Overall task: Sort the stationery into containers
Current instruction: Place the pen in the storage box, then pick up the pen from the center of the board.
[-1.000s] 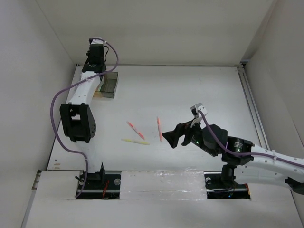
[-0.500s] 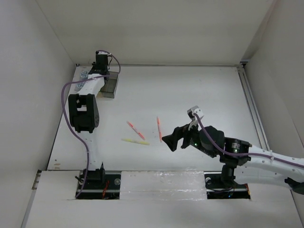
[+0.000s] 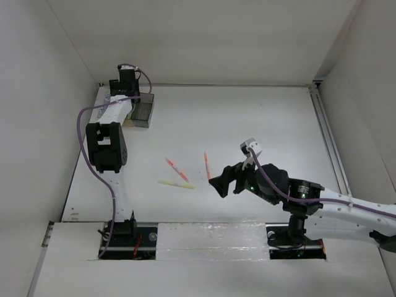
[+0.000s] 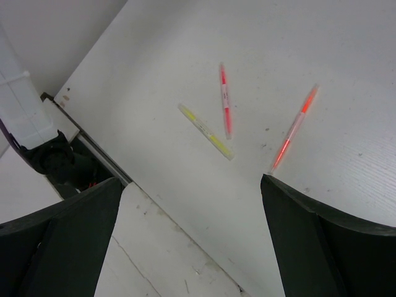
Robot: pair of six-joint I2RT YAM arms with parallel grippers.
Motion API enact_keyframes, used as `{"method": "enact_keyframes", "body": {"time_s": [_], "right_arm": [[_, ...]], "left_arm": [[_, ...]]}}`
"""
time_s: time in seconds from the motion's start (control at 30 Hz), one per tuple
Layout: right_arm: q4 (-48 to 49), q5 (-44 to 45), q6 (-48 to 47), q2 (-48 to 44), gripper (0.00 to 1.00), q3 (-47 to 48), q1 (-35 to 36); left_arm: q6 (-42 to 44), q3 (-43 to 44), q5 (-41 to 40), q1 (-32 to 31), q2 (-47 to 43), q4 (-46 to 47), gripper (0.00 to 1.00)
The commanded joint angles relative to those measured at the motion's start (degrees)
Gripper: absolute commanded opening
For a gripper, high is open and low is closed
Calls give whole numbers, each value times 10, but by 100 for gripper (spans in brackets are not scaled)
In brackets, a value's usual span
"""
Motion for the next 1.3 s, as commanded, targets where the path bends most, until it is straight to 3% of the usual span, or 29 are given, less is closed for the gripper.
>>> {"method": "enact_keyframes", "body": {"time_s": [0.0,0.03,0.07,0.13,0.27,0.37,0.4,0.43,0.47,0.53,0.6,0.63,0.7,0.77,0.87,0.9,0.93,1.03,1.2,1.27], "right_arm": [[28,-5,-3,-2,100,5,-3],[28,-5,-3,-2,100,5,-3],[34,-5,-3,3,100,5,-3],[34,6,-9,16,100,5,-3],[-1,44,-14,69,100,59,-3],[-7,70,-14,92,100,72,-3],[-7,76,-14,92,100,80,-3],[-13,82,-9,92,100,87,-3],[-27,94,-9,92,100,87,-9],[-58,104,17,98,100,106,-24],[-97,111,48,98,100,106,-36],[-107,117,57,90,100,106,-36],[-120,117,74,68,100,101,-36],[-130,124,89,26,100,84,-41],[-148,124,96,-26,100,72,-41],[-155,124,96,-34,100,72,-41],[-160,124,96,-40,100,72,-41],[-166,129,96,-40,100,77,-41],[-150,117,96,-34,100,72,-41],[-145,110,96,-34,100,72,-41]], "left_arm": [[-17,39,13,-1,-54,-4,64],[-33,45,22,-1,-62,-10,73],[-41,55,33,-1,-72,-15,100],[-54,68,70,-1,-109,-37,100],[-115,148,3,-48,-152,-144,100],[-224,157,82,-41,-213,-208,100],[-303,97,144,-26,-264,-201,100],[-304,63,145,-16,-291,-193,100],[-334,26,255,-6,-317,-174,100],[-343,-105,377,10,-370,-129,100],[-376,-194,478,10,-453,-52,100],[-390,-305,522,10,-483,-4,100],[-440,-420,617,10,-562,159,100],[-497,-520,641,-2,-586,211,100],[-464,-526,517,-73,-599,101,100],[-464,-526,457,-135,-607,44,100],[-474,-520,327,-168,-608,11,100],[-561,-498,112,-267,-591,-107,100],[-674,-505,-11,-335,-543,-165,100],[-727,-477,-86,-358,-496,-240,100]]}}
